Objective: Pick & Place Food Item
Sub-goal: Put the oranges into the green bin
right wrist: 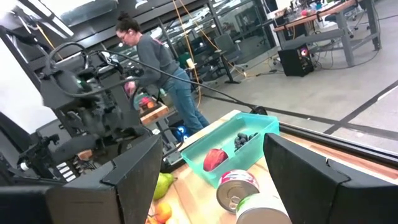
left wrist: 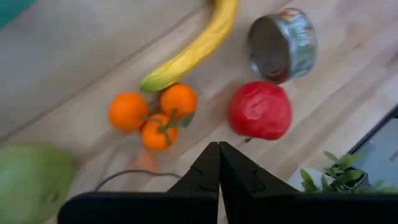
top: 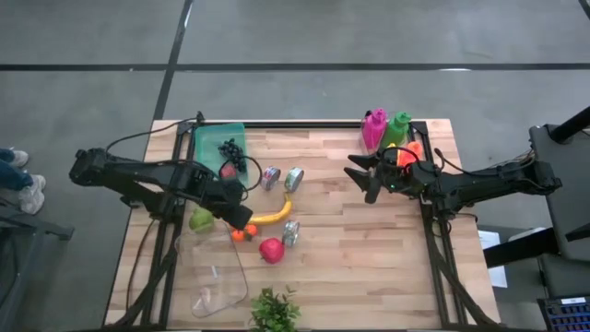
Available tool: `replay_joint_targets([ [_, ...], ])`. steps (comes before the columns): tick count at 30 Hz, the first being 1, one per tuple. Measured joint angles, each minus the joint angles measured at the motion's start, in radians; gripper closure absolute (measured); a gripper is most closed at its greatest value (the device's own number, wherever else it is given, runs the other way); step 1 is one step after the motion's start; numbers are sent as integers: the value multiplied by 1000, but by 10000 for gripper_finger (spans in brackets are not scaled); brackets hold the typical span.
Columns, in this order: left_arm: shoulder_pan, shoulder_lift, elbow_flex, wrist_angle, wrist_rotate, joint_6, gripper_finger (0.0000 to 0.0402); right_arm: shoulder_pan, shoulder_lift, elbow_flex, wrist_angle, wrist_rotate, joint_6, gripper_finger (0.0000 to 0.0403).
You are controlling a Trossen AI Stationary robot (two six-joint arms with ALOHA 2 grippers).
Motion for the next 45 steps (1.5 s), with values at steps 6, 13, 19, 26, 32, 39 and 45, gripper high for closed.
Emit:
replay_joint_targets([
  [6, 16, 0, 0, -27, 23, 4, 380, 0, 0, 0, 0, 0, 0, 126],
  [13, 30, 0, 0, 24, 10, 41, 268, 0, 0, 0, 0, 0, 0, 126],
  [19, 47, 66, 1, 58, 143, 100, 183, 0, 0, 0, 0, 0, 0, 126],
  [26, 95, 195, 103, -60, 159, 314, 177, 0, 0, 0, 0, 0, 0, 126],
  [32, 150, 308, 143, -119, 167, 427, 178, 0, 0, 0, 0, 0, 0, 126],
  [39, 178, 419, 144, -131, 221, 426, 178, 0, 0, 0, 0, 0, 0, 126],
  [45, 186, 424, 145, -140, 220, 397, 178, 0, 0, 0, 0, 0, 0, 126],
])
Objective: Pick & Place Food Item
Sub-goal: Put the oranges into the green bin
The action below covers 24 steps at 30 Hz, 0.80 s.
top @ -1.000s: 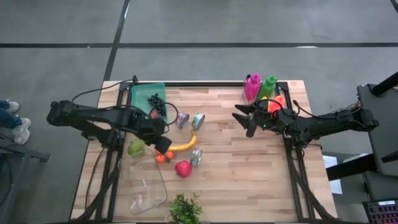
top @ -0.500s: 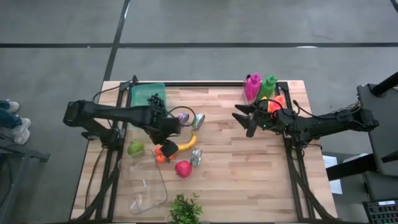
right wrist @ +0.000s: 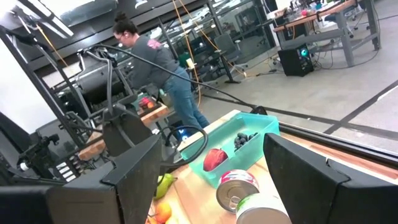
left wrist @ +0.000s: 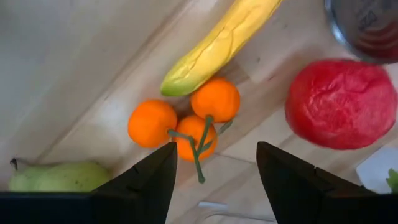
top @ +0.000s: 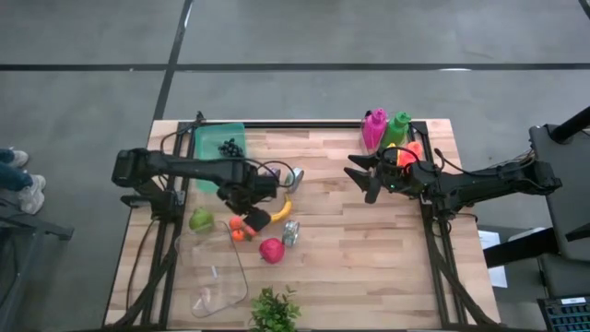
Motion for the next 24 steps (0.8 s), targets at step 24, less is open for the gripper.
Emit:
replay_joint_targets([
  [24, -18, 1, -132, 75, 82, 16, 178, 0, 0, 0, 0, 0, 0, 126],
])
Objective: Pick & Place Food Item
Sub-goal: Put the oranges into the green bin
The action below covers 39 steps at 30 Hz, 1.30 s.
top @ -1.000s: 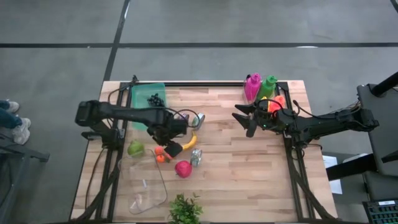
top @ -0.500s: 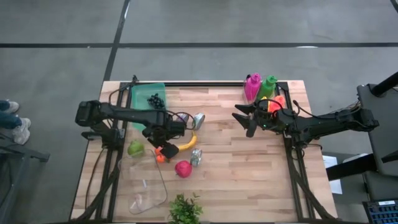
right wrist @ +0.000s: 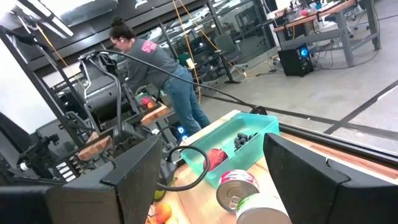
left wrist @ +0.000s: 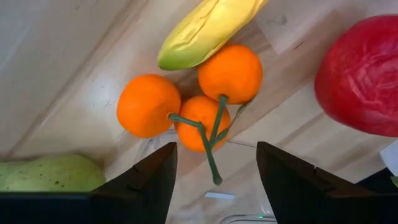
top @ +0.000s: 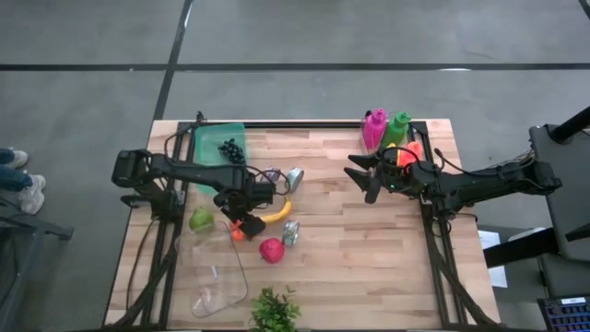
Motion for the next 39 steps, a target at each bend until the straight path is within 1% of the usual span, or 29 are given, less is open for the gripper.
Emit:
replay_joint_targets([
  [2, 0, 0, 0, 0, 6, -12, 178, 0, 0, 0, 0, 0, 0, 126],
  [8, -14, 0, -19, 9, 77, -28, 178, 0, 0, 0, 0, 0, 0, 126],
  [15, -16, 0, -62, 47, 93, -52, 178, 0, 0, 0, 0, 0, 0, 126],
  [26, -16, 0, -60, 70, 86, -52, 182, 0, 0, 0, 0, 0, 0, 126],
  [29, -16, 0, -60, 66, 86, -52, 201, 0, 0, 0, 0, 0, 0, 126],
  [36, -16, 0, -66, 63, 88, -53, 279, 0, 0, 0, 0, 0, 0, 126],
  [39, -16, 0, -66, 62, 67, -52, 304, 0, 0, 0, 0, 0, 0, 126],
])
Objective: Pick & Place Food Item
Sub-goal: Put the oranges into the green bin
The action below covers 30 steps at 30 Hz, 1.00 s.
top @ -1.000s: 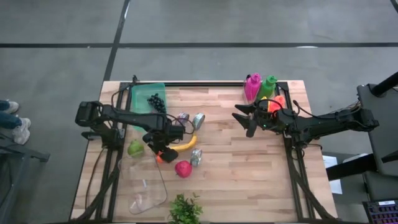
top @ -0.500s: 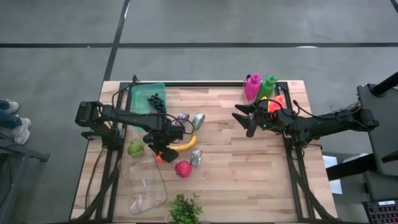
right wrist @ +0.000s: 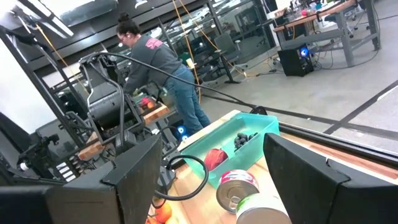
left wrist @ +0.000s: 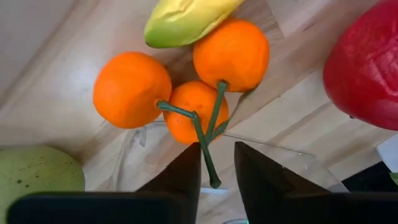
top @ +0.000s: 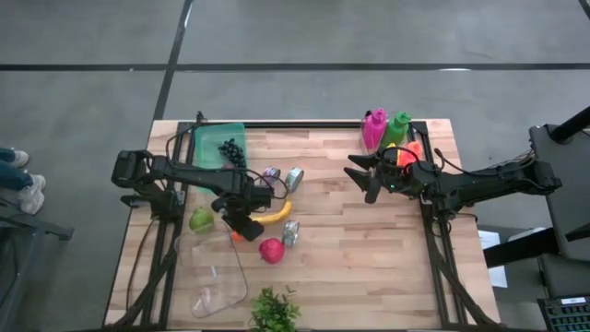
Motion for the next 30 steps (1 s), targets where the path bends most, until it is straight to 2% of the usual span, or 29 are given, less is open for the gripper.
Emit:
replay_joint_targets([
  [10, 0, 0, 0, -4, -27, -1, 392, 0, 0, 0, 0, 0, 0, 126],
  [20, 0, 0, 3, -2, -30, -1, 393, 0, 0, 0, 0, 0, 0, 126],
  [27, 0, -43, 73, -45, -117, 14, 393, 0, 0, 0, 0, 0, 0, 126],
  [30, 0, -89, 108, -81, -189, 10, 393, 0, 0, 0, 0, 0, 0, 126],
])
